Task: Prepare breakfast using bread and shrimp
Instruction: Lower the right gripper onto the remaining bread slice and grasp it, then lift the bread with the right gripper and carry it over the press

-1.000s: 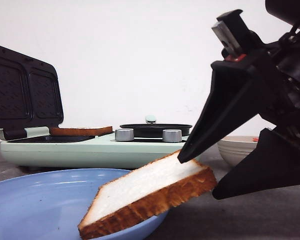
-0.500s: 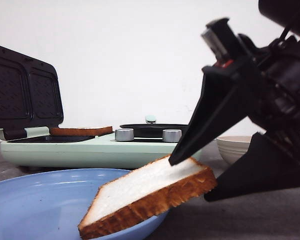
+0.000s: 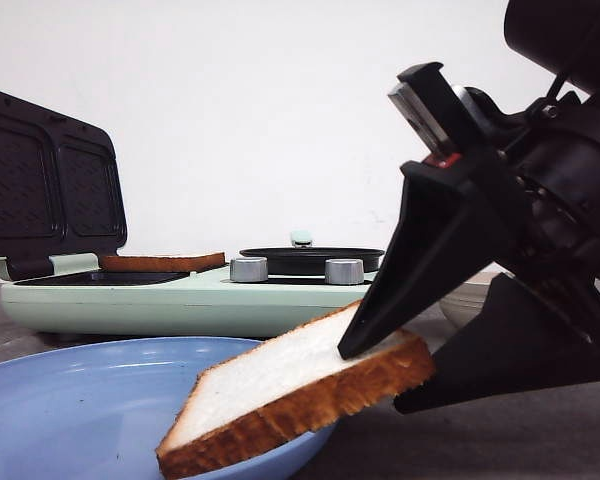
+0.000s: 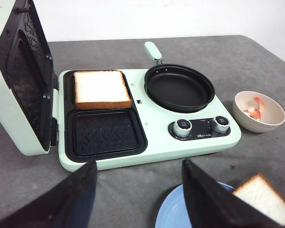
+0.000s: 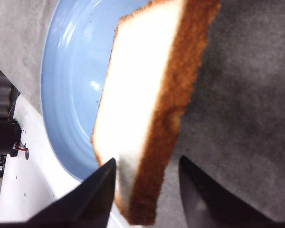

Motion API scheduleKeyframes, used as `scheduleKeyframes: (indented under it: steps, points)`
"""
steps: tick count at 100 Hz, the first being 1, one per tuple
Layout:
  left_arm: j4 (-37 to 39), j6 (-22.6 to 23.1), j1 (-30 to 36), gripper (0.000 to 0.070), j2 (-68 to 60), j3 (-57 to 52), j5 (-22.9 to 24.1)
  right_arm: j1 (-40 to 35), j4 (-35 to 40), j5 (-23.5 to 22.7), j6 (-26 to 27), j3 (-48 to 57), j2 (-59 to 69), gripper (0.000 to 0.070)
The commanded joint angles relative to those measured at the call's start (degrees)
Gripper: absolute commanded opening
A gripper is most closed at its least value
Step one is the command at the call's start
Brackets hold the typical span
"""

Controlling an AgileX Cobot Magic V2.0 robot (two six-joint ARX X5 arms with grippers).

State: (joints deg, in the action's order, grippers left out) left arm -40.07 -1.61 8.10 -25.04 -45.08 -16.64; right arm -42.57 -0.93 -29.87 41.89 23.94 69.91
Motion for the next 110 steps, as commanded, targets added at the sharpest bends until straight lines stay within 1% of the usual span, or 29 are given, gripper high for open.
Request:
scheduleKeyframes:
  steps: [1,4,8,23,53,63,74,88,110]
  points:
    - [0.6,0.7,0.0,0.0290,0.0,-0.3,0.1,-0.9,-1.0,-0.1,0.7,0.0,0.9,0.0212]
    - [0.6,0.7,0.0,0.0290,0.0,-0.3,0.1,-0.9,-1.0,-0.1,0.9,0.0,0.9,0.0207]
    - [0.6,0.7,0.0,0.0290,0.0,-0.3,0.1,-1.1,-1.0,-0.1,0.9,0.0,0.9,0.0183]
    - [0.6,0.7,0.0,0.0290,0.0,-0.3,0.1,-1.3,-1.0,-0.2,1.0,0.0,0.9,0.0007]
    - [0.3,0.7,0.0,0.0290,0.0,-0.3,0.1,-1.3,-1.2,-0.3,1.2,0.0,0.8,0.0006]
    - [0.2,0.7,0.0,0.0290,0.0,-0.3,0.1,-1.3,-3.6,-0.9,2.0,0.0,0.7,0.0006]
    - [0.2,0.7,0.0,0.0290,0.0,-0.3,0.1,-1.3,-8.3,-2.2,4.8,0.1,0.6,0.0006]
    - [0.2,0.7,0.0,0.0289,0.0,-0.3,0.1,-1.3,-12.5,-2.1,7.0,0.2,0.4,0.0006]
    - [0.2,0.9,0.0,0.0289,0.0,-0.3,0.1,-1.3,-13.8,-1.5,8.6,1.6,0.4,0.0006]
